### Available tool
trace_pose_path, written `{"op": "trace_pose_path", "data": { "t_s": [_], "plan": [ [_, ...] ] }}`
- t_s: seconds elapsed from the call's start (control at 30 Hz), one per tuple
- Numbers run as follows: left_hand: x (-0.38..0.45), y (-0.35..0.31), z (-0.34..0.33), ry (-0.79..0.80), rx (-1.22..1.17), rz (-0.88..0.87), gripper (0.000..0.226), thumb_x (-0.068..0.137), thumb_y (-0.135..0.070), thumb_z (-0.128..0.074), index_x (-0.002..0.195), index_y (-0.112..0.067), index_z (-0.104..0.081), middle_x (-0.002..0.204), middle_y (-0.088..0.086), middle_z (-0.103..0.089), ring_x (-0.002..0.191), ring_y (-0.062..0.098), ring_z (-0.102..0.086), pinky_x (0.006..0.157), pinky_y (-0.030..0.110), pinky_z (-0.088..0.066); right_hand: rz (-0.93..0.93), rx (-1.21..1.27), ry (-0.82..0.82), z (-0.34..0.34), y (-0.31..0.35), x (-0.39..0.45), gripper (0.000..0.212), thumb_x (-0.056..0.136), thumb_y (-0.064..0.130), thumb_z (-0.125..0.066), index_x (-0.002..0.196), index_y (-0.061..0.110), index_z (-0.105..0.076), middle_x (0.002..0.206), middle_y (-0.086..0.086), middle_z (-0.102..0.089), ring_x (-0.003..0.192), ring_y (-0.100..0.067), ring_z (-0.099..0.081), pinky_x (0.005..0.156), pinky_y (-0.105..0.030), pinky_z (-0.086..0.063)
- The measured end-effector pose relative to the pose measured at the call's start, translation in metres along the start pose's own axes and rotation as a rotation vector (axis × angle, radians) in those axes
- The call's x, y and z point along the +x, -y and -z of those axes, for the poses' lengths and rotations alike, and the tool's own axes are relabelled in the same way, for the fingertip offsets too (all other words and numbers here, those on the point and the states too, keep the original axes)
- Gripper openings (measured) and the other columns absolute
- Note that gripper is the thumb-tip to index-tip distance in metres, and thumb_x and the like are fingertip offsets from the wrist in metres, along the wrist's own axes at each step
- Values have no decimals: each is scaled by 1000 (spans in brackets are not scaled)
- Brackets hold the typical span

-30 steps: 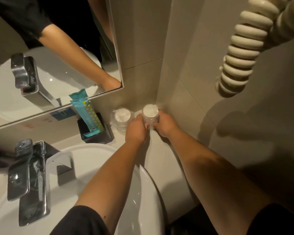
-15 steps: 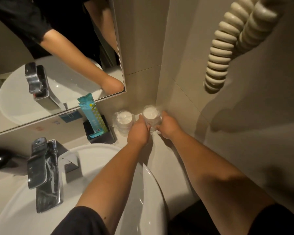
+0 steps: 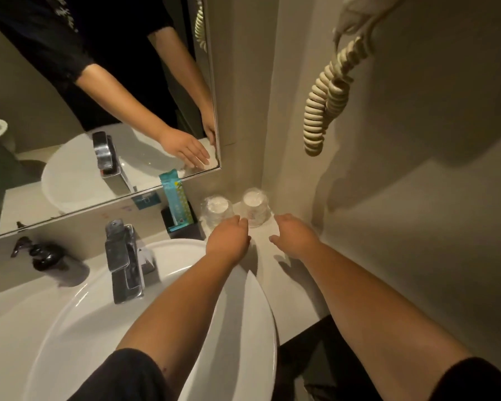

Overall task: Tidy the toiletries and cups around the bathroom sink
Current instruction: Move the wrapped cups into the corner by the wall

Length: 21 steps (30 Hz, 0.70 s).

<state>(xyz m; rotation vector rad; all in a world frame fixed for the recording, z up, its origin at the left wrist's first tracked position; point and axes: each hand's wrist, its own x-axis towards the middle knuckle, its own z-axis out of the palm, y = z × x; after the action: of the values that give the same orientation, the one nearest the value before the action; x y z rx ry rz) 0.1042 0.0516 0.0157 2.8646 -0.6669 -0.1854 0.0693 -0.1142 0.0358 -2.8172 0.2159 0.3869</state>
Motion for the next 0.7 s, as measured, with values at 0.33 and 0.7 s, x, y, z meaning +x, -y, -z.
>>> {"op": "trace_pose_path", "data": {
  "t_s": [0.33, 0.7],
  "plan": [
    [-82, -11, 24, -48, 245, -34, 45, 93, -46, -42, 122, -12, -51, 125, 12, -55, 117, 30, -48, 100, 39, -37, 205, -225, -77, -1, 5, -66, 59, 93, 51, -44, 140, 16, -42, 144, -8, -44, 134, -26, -39, 110, -39, -32],
    [-191, -51, 25, -159, 220, 198, 48, 91, -49, -46, 125, -17, -53, 126, 5, -59, 114, 25, -53, 101, 39, -40, 403, -228, -98, -2, -5, -143, 59, 92, 51, -44, 141, 18, -40, 142, -6, -47, 130, -27, -44, 109, -42, -36]
  ]
}}
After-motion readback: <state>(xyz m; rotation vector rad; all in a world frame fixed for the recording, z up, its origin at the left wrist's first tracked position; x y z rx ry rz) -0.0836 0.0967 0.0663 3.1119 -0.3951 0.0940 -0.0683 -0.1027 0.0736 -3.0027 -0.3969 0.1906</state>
